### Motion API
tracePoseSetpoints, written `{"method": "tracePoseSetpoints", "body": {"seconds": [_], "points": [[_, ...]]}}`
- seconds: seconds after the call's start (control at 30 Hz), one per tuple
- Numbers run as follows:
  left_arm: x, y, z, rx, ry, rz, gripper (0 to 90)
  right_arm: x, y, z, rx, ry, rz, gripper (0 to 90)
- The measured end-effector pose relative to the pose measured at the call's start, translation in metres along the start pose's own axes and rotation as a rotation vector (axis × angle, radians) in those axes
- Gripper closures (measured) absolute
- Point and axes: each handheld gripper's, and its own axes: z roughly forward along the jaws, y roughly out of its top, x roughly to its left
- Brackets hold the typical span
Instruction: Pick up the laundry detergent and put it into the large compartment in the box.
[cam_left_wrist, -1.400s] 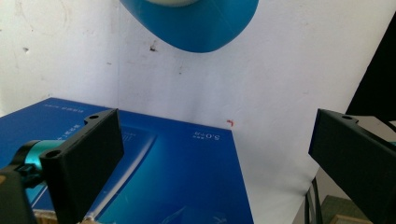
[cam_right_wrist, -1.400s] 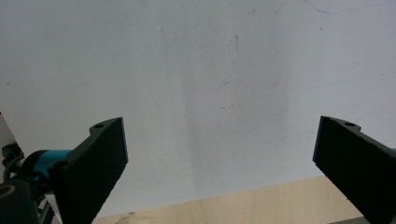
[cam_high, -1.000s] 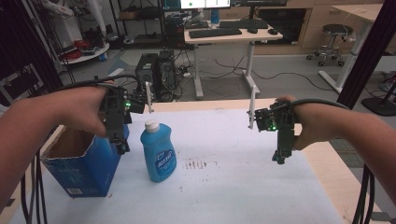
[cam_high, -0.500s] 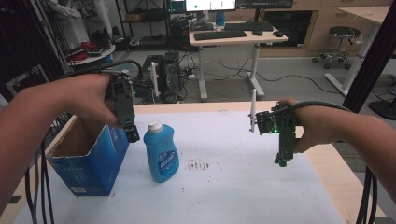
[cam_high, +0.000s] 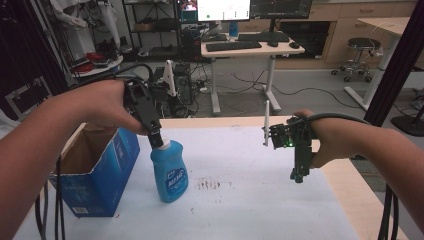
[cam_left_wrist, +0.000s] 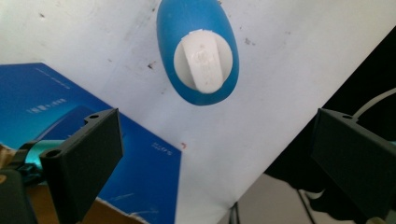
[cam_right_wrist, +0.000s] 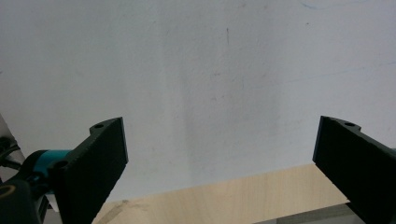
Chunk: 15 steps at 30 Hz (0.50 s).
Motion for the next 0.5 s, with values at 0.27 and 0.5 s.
{"method": "tracePoseSetpoints", "body": {"seconds": [0.27,0.5], "points": [[-0.003,0.011,0.011,0.006,0.001,-0.07,3.1,0.003,0.0,-0.003,-0.005,-0.005,0.0,2.1],[-0.005,0.019,0.021,-0.021,0.024,-0.072,3.0,0.004,0.0,-0.004,-0.007,-0.008,0.003,2.1]]}}
